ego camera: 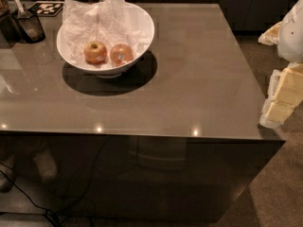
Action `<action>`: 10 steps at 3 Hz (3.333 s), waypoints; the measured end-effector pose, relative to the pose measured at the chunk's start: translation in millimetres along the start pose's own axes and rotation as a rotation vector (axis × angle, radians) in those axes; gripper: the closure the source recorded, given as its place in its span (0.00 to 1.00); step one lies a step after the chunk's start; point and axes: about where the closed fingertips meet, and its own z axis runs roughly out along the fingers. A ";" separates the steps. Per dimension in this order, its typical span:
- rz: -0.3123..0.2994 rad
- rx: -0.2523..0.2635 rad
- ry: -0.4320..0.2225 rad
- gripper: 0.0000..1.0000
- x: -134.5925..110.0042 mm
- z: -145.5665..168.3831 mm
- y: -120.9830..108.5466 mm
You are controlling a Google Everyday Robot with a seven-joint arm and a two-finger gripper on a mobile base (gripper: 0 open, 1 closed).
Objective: Pick apple from white bowl
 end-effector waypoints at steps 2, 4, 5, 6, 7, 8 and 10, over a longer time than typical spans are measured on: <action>-0.032 0.004 -0.017 0.00 -32.3 -11.2 -6.3; -0.182 0.003 -0.027 0.00 -143.8 -21.3 -41.1; -0.208 0.034 -0.060 0.00 -165.5 -24.8 -46.9; -0.205 0.048 -0.089 0.00 -182.6 -14.4 -71.4; -0.216 0.045 -0.098 0.00 -215.3 2.1 -109.3; -0.233 0.072 -0.124 0.00 -254.4 14.2 -146.8; -0.225 0.125 -0.173 0.00 -268.3 4.6 -162.8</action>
Offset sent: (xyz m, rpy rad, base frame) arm 0.0281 0.0948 0.0612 0.0125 -0.0099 0.1179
